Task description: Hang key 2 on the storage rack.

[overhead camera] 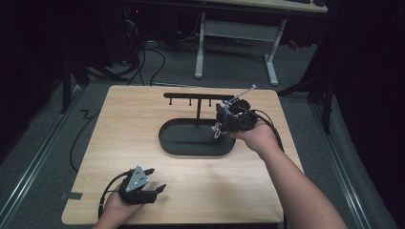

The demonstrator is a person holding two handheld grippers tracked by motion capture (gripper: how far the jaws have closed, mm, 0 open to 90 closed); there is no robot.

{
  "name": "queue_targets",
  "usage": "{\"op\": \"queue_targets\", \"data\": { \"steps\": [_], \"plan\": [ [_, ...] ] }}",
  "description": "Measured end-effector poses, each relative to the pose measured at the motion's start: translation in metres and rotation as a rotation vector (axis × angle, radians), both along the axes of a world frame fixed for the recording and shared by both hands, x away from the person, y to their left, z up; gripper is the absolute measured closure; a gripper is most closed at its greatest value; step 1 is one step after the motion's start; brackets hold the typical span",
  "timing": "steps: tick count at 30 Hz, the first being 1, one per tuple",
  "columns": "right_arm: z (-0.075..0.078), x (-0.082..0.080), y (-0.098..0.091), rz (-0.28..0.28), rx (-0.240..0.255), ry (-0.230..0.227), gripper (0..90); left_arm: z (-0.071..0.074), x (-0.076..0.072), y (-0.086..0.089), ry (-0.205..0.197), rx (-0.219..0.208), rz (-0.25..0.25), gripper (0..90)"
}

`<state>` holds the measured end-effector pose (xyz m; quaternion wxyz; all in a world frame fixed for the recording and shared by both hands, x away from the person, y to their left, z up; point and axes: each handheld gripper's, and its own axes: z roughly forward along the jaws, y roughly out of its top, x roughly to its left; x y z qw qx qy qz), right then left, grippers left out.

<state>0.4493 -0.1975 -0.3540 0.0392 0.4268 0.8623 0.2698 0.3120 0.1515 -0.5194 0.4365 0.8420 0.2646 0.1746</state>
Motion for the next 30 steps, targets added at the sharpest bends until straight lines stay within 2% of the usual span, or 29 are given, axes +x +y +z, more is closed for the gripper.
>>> {"op": "queue_targets", "data": {
  "steps": [8, 17, 23, 30],
  "plan": [
    [0.015, 0.021, 0.012, -0.011, 0.005, -0.026, 89.2, 0.000, 0.001, 0.001, -0.001, 0.000, 0.002, 30.3],
    [0.025, 0.038, 0.023, -0.018, 0.003, -0.042, 89.2, 0.001, 0.000, 0.003, -0.005, 0.000, 0.002, 30.3],
    [0.024, 0.050, 0.025, -0.034, 0.001, -0.031, 89.2, 0.000, 0.000, 0.001, -0.004, 0.002, -0.004, 30.4],
    [0.022, 0.055, 0.023, -0.053, 0.018, -0.029, 89.2, -0.001, -0.001, -0.001, 0.001, 0.012, -0.014, 30.4]
  ]
}}
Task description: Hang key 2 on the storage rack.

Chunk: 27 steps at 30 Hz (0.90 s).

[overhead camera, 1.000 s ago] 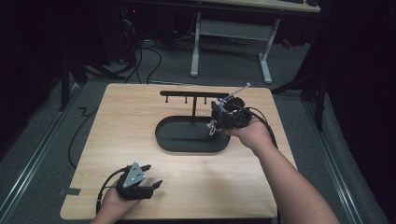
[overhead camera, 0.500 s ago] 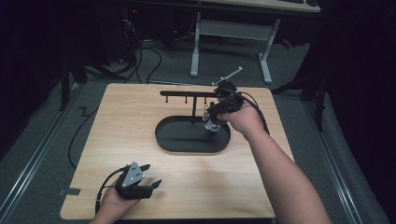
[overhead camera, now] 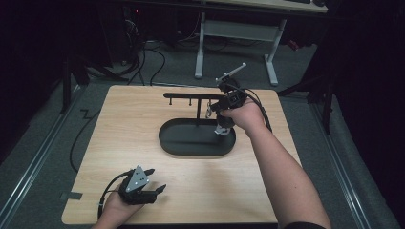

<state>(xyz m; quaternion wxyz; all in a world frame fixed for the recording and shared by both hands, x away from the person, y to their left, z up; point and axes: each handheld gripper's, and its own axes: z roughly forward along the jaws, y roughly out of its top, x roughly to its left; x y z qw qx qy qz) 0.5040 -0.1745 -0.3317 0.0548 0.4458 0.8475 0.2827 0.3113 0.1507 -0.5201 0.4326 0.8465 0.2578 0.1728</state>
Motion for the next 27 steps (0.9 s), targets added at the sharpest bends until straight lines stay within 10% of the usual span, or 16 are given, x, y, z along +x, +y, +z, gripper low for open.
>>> {"op": "queue_targets", "data": {
  "steps": [27],
  "plan": [
    [-0.005, 0.015, -0.007, -0.094, 0.038, -0.032, 83.3, -0.003, -0.003, -0.008, -0.006, 0.030, -0.034, 30.5]
  ]
}}
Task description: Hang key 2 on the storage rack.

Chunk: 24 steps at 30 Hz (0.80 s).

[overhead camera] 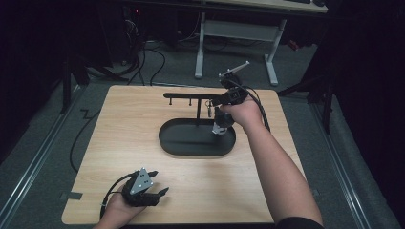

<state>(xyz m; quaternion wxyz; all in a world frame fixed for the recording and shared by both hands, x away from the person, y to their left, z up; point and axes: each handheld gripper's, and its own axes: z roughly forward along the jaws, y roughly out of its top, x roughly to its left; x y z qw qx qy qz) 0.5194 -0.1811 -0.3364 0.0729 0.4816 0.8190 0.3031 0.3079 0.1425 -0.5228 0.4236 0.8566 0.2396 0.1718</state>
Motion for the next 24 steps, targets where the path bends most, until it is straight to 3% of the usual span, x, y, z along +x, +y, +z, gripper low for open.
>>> {"op": "queue_targets", "data": {
  "steps": [10, 24],
  "plan": [
    [0.000, -0.012, 0.000, 0.013, 0.013, -0.008, 82.3, 0.001, 0.001, 0.002, 0.001, -0.001, 0.005, 30.4],
    [-0.014, -0.039, -0.001, 0.039, 0.019, -0.026, 67.2, 0.000, 0.002, 0.001, 0.002, 0.003, 0.006, 30.4]
  ]
}}
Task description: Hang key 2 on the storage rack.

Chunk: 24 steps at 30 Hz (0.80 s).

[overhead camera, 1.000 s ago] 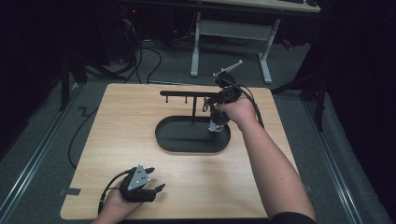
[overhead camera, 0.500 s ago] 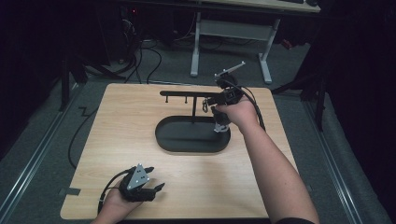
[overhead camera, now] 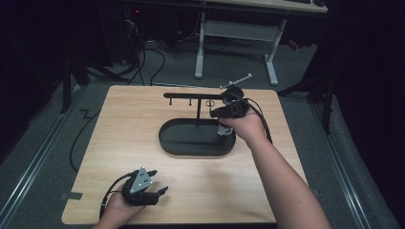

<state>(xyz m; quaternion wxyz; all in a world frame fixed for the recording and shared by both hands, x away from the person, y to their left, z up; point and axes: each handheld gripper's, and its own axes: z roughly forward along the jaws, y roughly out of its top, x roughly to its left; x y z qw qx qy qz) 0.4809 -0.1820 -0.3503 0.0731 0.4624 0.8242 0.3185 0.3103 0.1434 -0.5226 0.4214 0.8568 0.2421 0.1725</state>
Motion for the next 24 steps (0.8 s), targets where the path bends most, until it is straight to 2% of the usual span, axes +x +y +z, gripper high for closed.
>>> {"op": "queue_targets", "data": {
  "steps": [3, 6, 9, 11, 17, 19, 22, 24],
  "plan": [
    [-0.005, -0.007, 0.000, -0.004, -0.017, -0.021, 63.4, 0.000, 0.000, -0.001, -0.001, 0.001, 0.001, 30.4],
    [-0.012, -0.014, -0.003, -0.014, 0.001, -0.027, 62.7, 0.000, 0.001, -0.001, 0.001, 0.003, 0.001, 30.4],
    [-0.021, -0.024, -0.005, -0.008, -0.016, -0.045, 58.8, 0.000, 0.001, 0.000, 0.002, -0.005, 0.002, 30.3],
    [-0.026, -0.029, -0.008, -0.005, -0.002, -0.051, 57.0, 0.000, 0.000, 0.000, -0.001, -0.009, 0.004, 30.3],
    [-0.040, -0.050, -0.015, -0.003, 0.017, -0.081, 53.3, 0.001, 0.001, 0.000, 0.004, -0.018, 0.010, 30.3],
    [-0.044, -0.058, -0.016, 0.006, -0.003, -0.103, 51.7, 0.001, 0.001, 0.001, 0.007, -0.019, 0.010, 30.3],
    [-0.050, -0.071, -0.019, 0.015, -0.011, -0.114, 49.3, 0.001, 0.001, 0.001, 0.007, -0.025, 0.013, 30.3],
    [-0.054, -0.081, -0.024, 0.018, -0.004, -0.139, 47.5, 0.001, 0.001, 0.001, 0.010, -0.026, 0.011, 30.2]
  ]
}}
